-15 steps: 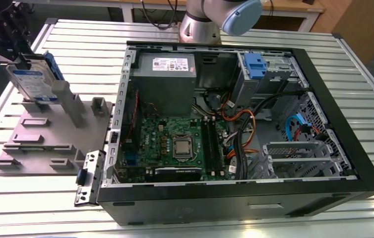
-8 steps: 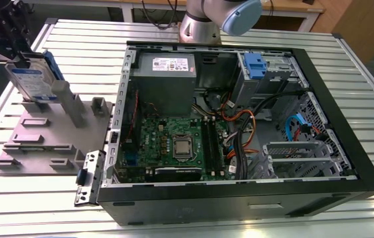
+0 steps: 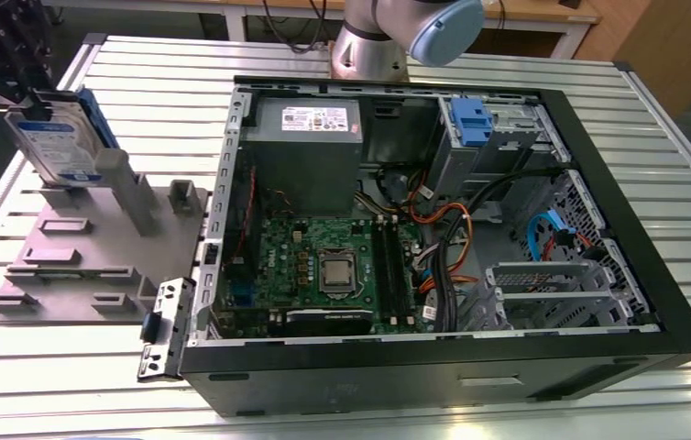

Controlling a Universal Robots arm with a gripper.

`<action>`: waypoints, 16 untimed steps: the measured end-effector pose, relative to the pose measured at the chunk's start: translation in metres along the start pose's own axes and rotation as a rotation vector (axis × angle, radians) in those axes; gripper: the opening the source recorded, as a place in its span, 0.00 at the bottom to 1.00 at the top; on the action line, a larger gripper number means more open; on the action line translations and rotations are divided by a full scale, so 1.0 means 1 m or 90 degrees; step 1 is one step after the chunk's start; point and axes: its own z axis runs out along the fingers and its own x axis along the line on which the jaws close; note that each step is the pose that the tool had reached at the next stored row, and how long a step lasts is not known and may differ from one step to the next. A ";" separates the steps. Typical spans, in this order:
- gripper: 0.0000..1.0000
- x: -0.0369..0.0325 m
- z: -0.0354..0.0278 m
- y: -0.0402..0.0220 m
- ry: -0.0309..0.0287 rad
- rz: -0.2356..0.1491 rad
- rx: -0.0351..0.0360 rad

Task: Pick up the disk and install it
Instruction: 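Pick up the disk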

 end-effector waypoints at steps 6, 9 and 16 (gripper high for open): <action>0.35 -0.0003 -0.0066 0.0002 0.0000 0.000 0.0000; 0.35 -0.0005 -0.0091 0.0002 0.0000 0.000 0.0000; 0.35 -0.0005 -0.0107 0.0003 0.0000 0.000 0.0000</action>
